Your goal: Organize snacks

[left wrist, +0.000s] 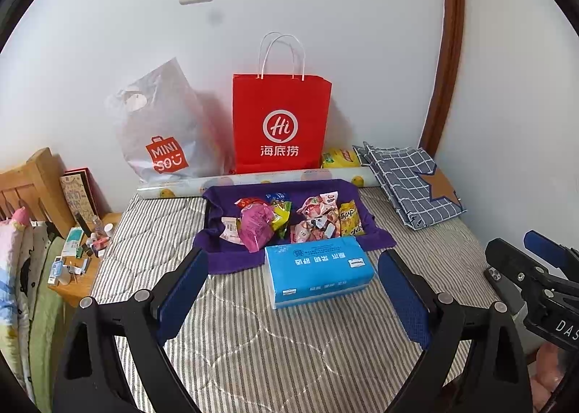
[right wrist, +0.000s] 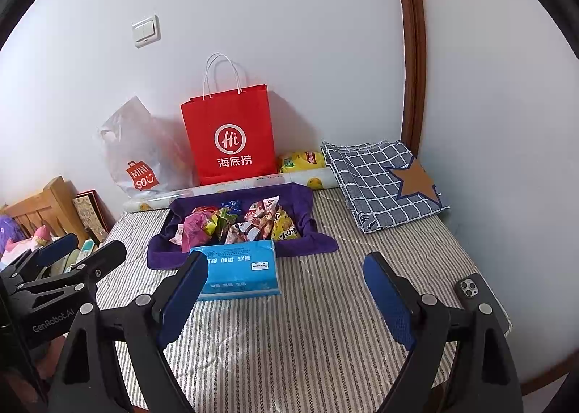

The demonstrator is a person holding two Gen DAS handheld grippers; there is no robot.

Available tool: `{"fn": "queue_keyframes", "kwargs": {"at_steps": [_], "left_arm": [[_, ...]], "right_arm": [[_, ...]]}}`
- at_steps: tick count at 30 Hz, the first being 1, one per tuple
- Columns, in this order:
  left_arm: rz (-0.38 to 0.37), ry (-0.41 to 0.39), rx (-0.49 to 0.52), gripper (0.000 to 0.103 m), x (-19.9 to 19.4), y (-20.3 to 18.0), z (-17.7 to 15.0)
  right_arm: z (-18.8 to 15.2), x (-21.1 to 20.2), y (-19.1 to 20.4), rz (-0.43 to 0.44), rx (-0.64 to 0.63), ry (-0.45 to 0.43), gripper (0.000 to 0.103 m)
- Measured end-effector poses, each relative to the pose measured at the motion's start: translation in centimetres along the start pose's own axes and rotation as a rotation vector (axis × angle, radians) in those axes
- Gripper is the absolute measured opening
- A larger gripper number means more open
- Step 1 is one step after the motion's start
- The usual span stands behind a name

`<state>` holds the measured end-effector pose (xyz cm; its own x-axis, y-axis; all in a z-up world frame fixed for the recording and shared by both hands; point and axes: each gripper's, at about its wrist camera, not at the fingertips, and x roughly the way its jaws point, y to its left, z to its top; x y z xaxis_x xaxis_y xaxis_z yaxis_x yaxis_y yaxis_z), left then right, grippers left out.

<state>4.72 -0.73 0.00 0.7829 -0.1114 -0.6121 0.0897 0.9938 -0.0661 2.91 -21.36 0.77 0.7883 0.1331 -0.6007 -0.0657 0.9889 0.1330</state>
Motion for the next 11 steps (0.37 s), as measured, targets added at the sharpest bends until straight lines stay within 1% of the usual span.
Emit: {"fn": "queue_keyframes", "kwargs": {"at_steps": [11], "left_arm": [[0.008, 0.001, -0.003, 0.094, -0.12, 0.15, -0.02]], "right_arm": [[0.09, 0.03, 0.25, 0.005, -0.001, -0.003, 0.087]]}}
